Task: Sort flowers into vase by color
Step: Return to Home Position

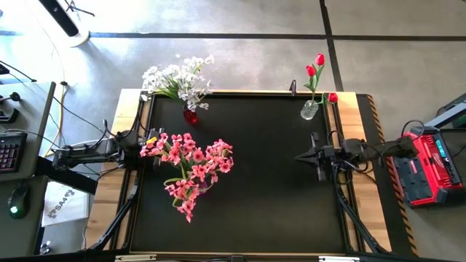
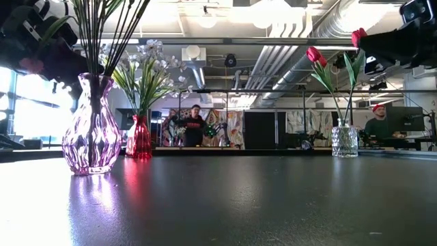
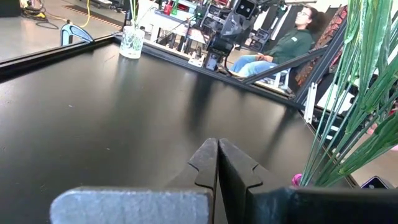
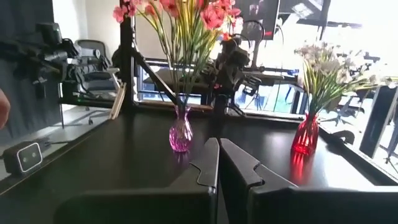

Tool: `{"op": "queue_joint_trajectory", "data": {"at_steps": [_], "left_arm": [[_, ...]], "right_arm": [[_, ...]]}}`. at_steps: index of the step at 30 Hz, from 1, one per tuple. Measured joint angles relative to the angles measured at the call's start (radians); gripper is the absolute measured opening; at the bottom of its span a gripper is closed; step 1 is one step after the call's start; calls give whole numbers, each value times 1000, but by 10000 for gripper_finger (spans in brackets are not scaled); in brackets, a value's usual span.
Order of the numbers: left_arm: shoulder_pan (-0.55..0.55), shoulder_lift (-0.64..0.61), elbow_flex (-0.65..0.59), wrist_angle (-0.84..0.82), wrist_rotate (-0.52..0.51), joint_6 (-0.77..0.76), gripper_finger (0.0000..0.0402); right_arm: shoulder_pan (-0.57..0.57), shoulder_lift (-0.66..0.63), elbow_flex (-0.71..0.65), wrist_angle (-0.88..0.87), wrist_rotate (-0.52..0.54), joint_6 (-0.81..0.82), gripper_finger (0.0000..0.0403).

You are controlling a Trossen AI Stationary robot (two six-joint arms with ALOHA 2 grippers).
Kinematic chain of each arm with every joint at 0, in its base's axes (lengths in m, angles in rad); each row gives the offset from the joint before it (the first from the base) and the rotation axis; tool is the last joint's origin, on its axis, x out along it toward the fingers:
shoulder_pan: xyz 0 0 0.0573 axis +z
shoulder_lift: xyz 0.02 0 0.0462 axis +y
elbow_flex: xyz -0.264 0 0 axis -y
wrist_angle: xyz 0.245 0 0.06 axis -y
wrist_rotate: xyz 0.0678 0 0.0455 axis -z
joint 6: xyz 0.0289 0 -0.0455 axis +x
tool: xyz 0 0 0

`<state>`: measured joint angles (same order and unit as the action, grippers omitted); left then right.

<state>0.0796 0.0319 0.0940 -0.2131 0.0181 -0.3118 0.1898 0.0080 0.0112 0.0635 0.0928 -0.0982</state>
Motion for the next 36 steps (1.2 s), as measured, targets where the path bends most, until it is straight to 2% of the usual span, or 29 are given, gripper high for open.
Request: {"op": "queue_joint_trajectory", "data": {"at_steps": [19,36], "left_arm": [[0,0,0,-3,0,0,0],[0,0,0,-3,0,0,0]], "right_arm": [[0,-3,-1,-32,-4,81,0],[0,-3,-2,-32,-4,72,0]]}}
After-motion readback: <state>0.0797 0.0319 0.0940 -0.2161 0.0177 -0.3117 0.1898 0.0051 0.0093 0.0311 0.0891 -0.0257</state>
